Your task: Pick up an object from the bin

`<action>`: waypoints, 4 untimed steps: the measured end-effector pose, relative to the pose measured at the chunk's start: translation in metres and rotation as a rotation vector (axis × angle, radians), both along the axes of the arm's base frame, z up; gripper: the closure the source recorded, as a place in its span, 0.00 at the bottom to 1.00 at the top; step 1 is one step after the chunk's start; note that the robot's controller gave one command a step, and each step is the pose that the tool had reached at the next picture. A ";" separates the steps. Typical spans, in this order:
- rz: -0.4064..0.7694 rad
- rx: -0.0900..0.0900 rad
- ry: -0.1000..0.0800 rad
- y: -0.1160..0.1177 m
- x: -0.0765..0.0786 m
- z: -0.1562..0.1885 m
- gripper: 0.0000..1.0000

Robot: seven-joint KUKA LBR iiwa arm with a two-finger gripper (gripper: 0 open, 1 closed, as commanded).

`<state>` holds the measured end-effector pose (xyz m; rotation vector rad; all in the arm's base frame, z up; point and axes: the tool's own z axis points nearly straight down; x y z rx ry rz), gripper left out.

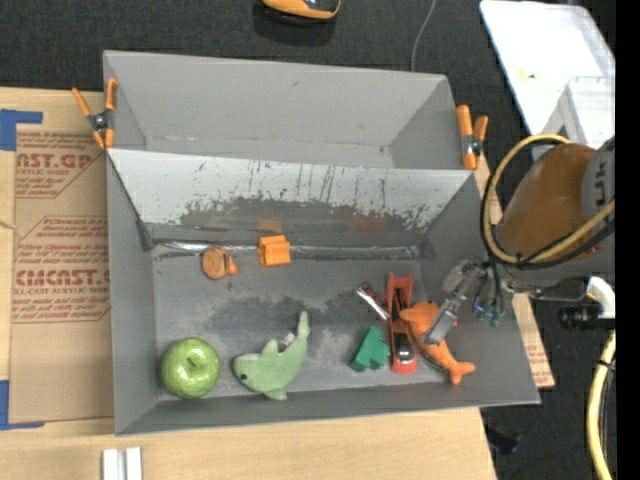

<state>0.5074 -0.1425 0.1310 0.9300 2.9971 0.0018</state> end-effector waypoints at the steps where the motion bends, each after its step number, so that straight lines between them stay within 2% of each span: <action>1: -0.026 0.001 0.002 0.008 -0.006 -0.065 0.00; 2: -0.254 -0.001 -0.012 0.007 -0.001 -0.061 1.00; 4: -0.253 -0.001 -0.010 0.007 -0.002 -0.050 1.00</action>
Offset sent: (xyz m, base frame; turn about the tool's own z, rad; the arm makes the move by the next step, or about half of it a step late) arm -0.0021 0.0059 -0.0610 0.2559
